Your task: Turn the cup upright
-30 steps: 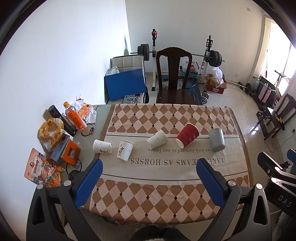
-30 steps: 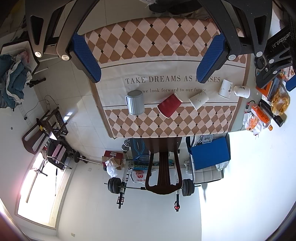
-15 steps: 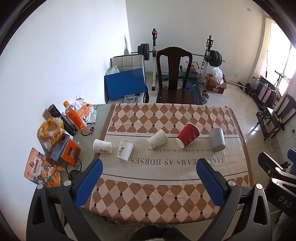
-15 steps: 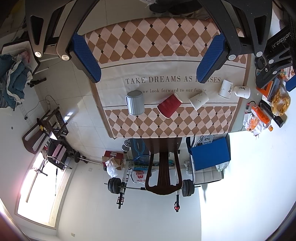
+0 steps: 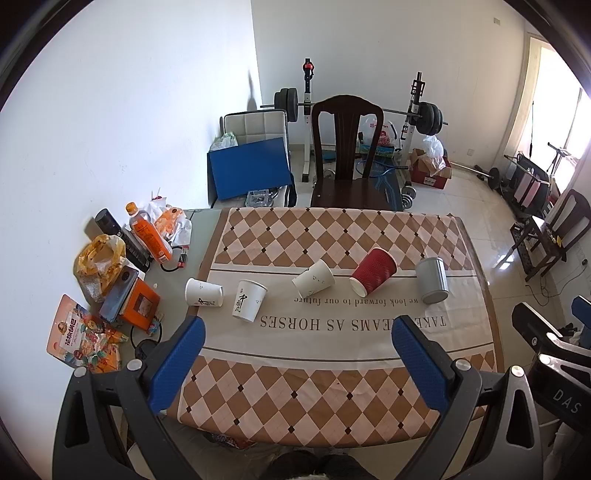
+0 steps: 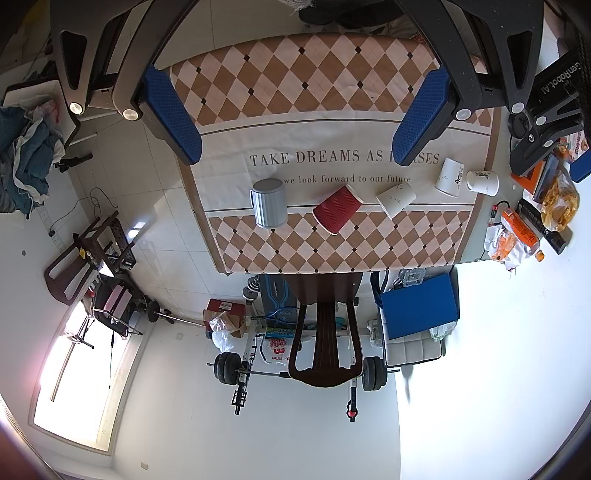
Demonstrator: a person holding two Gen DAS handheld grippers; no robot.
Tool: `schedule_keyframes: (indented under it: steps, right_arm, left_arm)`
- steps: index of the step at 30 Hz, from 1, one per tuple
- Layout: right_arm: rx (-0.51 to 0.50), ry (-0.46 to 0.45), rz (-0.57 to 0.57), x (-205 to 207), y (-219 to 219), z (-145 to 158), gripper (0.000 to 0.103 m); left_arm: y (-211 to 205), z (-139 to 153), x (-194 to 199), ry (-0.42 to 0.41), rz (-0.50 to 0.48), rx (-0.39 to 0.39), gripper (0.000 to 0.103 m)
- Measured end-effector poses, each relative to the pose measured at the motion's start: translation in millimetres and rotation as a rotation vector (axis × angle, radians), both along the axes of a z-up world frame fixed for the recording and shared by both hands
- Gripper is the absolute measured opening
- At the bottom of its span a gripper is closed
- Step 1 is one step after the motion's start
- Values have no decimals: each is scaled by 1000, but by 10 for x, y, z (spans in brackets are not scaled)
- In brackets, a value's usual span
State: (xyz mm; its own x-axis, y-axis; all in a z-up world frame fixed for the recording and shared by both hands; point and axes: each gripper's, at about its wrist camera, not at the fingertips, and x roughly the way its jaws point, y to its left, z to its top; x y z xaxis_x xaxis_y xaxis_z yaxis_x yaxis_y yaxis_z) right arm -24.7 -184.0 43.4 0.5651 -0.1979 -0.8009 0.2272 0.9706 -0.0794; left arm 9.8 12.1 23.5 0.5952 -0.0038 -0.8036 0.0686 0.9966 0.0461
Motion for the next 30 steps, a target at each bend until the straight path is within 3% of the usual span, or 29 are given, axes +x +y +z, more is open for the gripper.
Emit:
schedule_keyframes:
  steps: [15, 20, 21, 26, 30]
  right_arm:
    - [7, 4, -4, 79, -13, 54, 103]
    - [8, 55, -26, 293, -36, -65, 103]
    - [5, 76, -31, 555, 1, -199, 103]
    - [9, 196, -48, 939, -61, -854, 103]
    - [38, 305, -60, 1143, -161, -1634, 103]
  left_arm:
    - [-7, -2, 72, 17, 4, 4, 103]
    - [-84, -293, 356, 56, 23, 52, 103]
    - [-111, -415, 430, 69, 27, 68, 103]
    - [-101, -1181, 835, 157, 31, 132, 103]
    - [-142, -1664, 1160, 222, 4, 181, 103]
